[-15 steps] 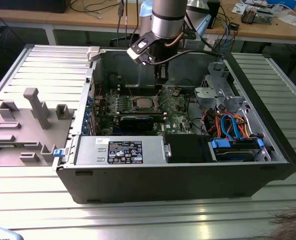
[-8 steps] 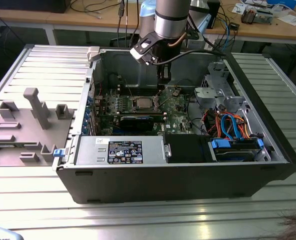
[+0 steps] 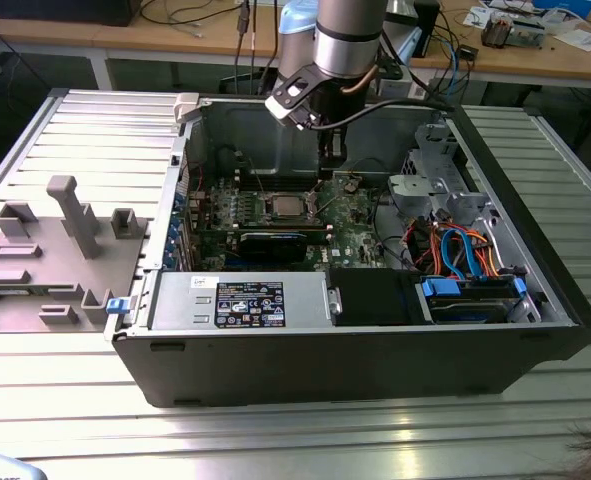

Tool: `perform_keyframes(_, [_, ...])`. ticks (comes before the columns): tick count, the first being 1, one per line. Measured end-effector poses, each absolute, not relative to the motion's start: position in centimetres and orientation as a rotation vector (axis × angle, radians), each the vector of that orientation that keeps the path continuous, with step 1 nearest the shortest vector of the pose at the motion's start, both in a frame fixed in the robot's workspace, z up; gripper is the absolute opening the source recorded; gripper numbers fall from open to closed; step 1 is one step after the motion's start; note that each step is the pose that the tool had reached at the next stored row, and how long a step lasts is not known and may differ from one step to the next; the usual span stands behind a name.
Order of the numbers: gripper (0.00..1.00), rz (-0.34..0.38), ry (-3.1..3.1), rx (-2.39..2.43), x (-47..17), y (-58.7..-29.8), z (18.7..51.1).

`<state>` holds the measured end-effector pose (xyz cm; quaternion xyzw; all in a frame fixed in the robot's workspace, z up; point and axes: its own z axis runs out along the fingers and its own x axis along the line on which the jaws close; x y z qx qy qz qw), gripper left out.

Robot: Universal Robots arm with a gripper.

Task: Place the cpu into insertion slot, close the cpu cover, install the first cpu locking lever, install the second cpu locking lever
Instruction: 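Close the cpu cover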

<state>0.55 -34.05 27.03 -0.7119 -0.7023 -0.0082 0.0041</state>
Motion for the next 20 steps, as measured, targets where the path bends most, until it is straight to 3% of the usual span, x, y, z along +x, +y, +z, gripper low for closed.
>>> perform_keyframes(20, [0.11,-0.026,-2.201,-2.23,2.6,-34.1,27.0])
